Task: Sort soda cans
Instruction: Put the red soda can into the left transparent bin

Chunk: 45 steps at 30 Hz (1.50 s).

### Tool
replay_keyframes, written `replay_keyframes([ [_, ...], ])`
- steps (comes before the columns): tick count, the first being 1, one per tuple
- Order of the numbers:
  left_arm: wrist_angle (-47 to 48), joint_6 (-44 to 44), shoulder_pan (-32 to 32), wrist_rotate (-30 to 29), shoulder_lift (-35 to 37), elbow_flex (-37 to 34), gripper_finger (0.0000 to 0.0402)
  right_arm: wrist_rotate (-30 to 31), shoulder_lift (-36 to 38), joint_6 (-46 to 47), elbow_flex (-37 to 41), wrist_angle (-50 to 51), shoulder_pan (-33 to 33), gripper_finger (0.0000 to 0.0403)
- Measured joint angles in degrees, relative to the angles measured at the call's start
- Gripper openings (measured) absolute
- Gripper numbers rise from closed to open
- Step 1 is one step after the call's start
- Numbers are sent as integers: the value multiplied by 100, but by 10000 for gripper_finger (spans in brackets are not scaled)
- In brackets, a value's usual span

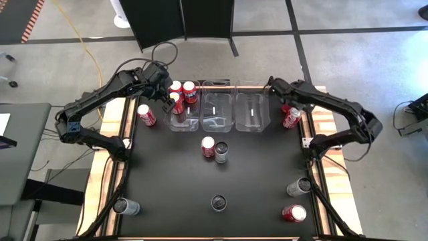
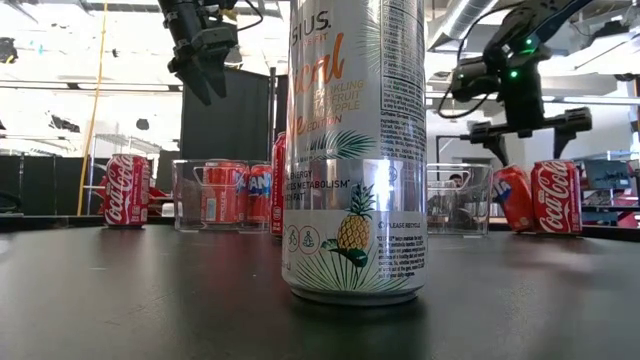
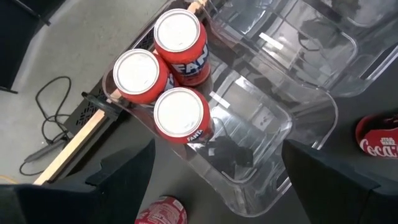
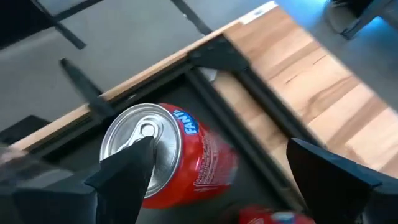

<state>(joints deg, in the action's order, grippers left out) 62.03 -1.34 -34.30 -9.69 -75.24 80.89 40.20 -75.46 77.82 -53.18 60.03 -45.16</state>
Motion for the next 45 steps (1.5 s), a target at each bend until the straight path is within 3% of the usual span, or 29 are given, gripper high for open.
replay_keyframes([
  [10, -6, 75, 0, 0, 0, 1, 346, -87, 439, -285, 19, 130, 99, 382],
  [16, -9, 88, 0, 0, 0, 1, 346, 320, 601, -695, 13, -306, 481, 382],
  [25, -120, 61, 0, 0, 0, 1, 346, 332, 387, -458, 10, 206, 111, 382],
  [36, -165, 84, 0, 0, 0, 1, 346, -207, 395, -839, 677, -729, -161, 382],
  [40, -231, 85, 0, 0, 0, 1, 346, -169, 430, -1032, 855, -1299, -132, 385],
  [45, -310, 85, 0, 0, 0, 1, 346, -42, 393, -1075, 880, -1229, -234, 382],
])
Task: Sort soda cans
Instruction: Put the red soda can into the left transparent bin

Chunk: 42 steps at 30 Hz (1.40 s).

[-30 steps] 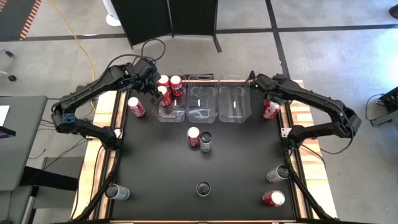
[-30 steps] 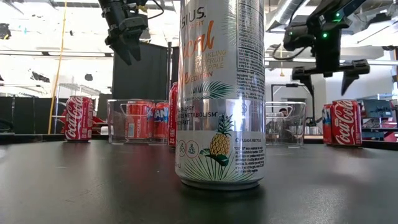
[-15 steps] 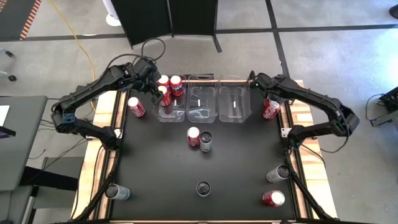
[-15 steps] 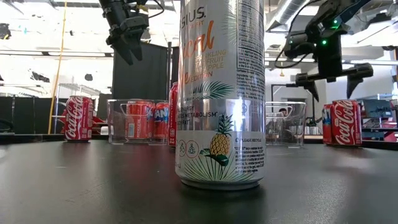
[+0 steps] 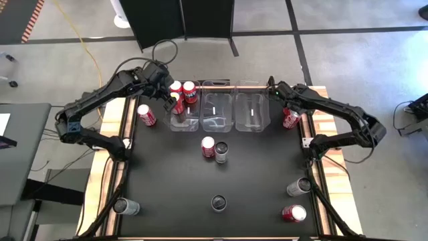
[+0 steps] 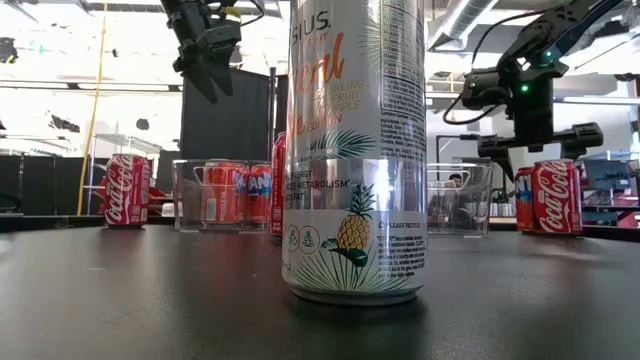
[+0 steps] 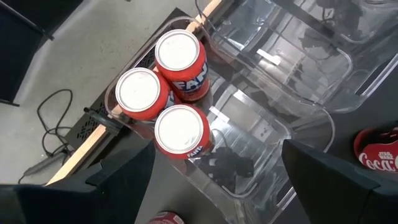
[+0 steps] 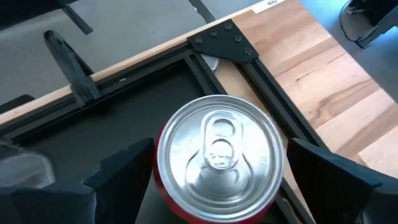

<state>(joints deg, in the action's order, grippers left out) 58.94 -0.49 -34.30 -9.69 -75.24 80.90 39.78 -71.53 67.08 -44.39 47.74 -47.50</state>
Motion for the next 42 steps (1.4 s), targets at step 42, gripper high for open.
replay_keyframes([
  [42, 66, -269, 0, 0, -87, 0, 345, 15, 179, -1145, -1847, 576, 1151, 286],
])
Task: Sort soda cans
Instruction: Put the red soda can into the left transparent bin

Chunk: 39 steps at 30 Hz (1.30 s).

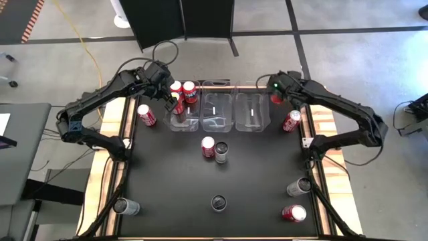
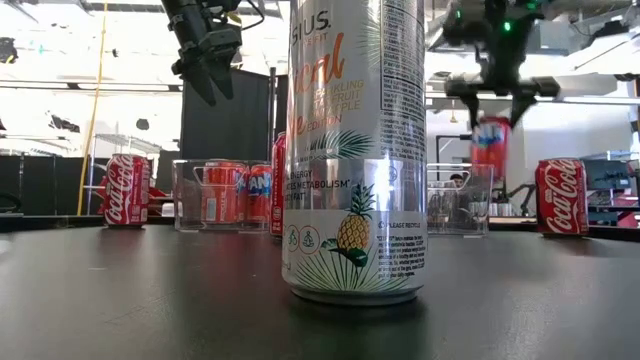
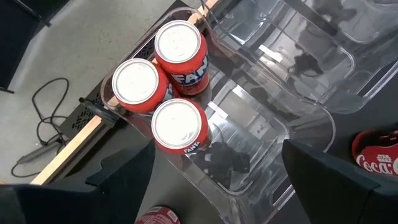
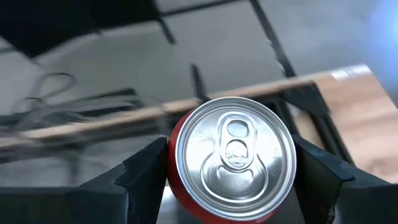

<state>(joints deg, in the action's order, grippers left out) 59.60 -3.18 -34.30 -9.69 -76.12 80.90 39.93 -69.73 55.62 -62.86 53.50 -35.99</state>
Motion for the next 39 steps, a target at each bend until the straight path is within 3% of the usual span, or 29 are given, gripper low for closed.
replay_keyframes([
  [5, -31, -6, 0, 0, 7, 0, 345, 41, 2, -623, -725, -372, 485, 286],
  [13, -178, -105, -4, -10, 551, 2, 345, 30, -345, -1706, -1516, -1845, 1292, 286],
  [24, 164, -741, -2, -452, 1425, 4, 345, -997, -2506, -2918, -3154, -2863, 1746, 286],
  [32, 1047, -1005, -2, -557, 1521, 4, 345, -1639, -3924, -4037, -4589, -2827, 2044, 286],
  [39, 1464, -1170, -2, -726, 1519, 4, 345, -1926, -4889, -4351, -5181, -2826, 2085, 286],
])
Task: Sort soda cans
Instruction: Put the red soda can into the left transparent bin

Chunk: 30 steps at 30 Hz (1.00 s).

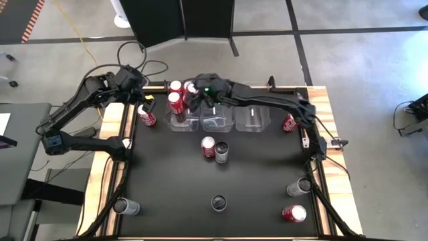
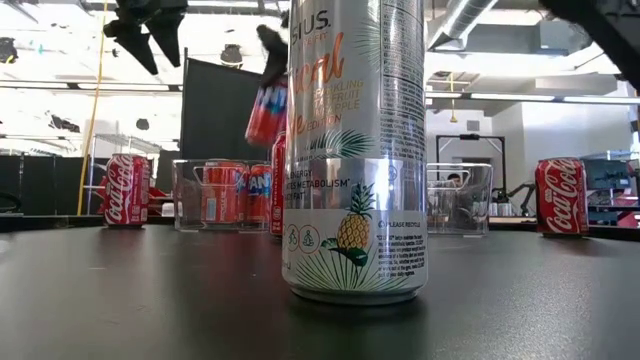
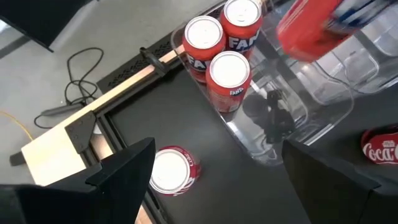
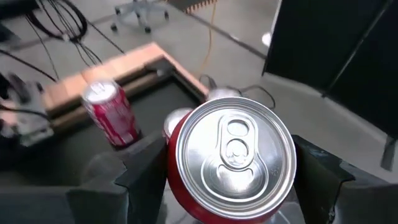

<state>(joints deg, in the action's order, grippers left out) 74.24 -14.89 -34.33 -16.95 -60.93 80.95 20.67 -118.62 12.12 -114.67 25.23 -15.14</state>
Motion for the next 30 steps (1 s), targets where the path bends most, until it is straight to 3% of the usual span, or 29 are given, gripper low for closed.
replay_keyframes([
  [16, 4, -36, 0, -103, -7, 0, 345, -416, -1386, -629, -218, -511, -44, 286],
  [21, 112, 12, 1, -366, -59, 0, 345, -408, -1628, -810, -325, -507, -62, 286],
  [30, 197, 203, 0, -311, -281, -2, 345, -383, -1684, -813, -367, -574, -197, 286],
])
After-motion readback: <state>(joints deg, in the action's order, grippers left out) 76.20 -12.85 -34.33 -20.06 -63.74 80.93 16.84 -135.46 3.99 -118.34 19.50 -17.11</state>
